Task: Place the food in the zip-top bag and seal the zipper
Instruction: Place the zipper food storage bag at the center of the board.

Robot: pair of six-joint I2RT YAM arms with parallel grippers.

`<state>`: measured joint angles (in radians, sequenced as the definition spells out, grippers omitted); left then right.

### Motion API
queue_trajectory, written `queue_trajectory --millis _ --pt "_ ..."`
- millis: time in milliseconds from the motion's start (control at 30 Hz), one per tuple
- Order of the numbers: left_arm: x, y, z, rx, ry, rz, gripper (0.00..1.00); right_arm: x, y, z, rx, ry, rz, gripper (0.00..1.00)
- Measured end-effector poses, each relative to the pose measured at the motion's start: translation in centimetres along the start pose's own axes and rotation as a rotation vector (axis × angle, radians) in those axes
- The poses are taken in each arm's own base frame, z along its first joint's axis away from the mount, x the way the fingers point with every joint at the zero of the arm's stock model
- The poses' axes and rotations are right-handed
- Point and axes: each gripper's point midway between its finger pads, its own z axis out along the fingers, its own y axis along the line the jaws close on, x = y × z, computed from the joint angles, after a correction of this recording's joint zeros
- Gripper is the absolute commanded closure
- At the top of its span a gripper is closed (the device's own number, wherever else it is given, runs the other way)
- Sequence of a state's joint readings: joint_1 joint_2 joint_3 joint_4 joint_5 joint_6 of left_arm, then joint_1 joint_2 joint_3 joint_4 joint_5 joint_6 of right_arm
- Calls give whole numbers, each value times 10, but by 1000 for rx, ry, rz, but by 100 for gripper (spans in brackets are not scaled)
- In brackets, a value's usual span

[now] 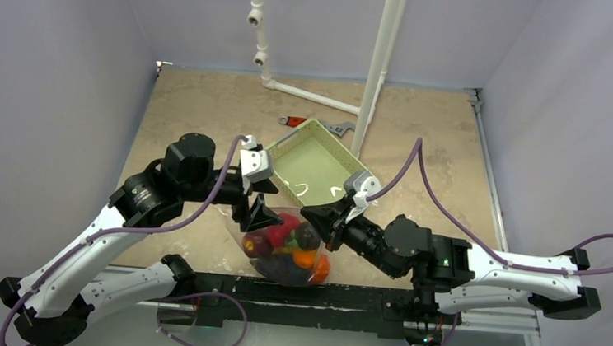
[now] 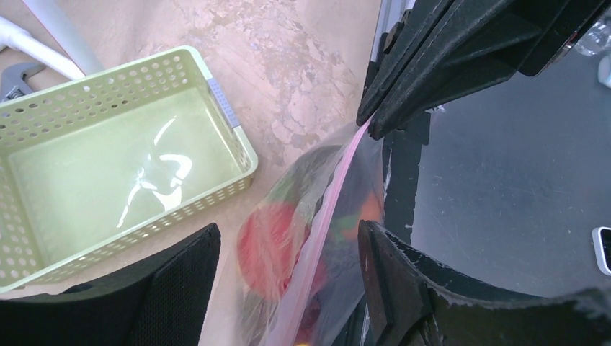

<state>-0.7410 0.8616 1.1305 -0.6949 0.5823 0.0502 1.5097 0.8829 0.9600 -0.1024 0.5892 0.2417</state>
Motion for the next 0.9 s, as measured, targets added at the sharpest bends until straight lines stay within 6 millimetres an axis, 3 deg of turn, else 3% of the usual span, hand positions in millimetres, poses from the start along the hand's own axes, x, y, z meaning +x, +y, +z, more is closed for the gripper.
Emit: queue_trajectory --millis 167,367,533,633,900 --pt "6 -1 7 28 14 -12 38 -2 1 -1 -10 -6 5 100" --pt "29 1 17 48 70 -55 49 -4 0 -3 -11 -12 8 100" --pt "39 -4 17 74 77 -68 75 -4 0 -3 -9 -12 6 100" --pt "38 -7 17 91 68 -68 100 -4 0 -3 -7 -12 9 100" --pt "39 -8 20 104 70 -74 100 -2 -5 -3 23 -7 29 100"
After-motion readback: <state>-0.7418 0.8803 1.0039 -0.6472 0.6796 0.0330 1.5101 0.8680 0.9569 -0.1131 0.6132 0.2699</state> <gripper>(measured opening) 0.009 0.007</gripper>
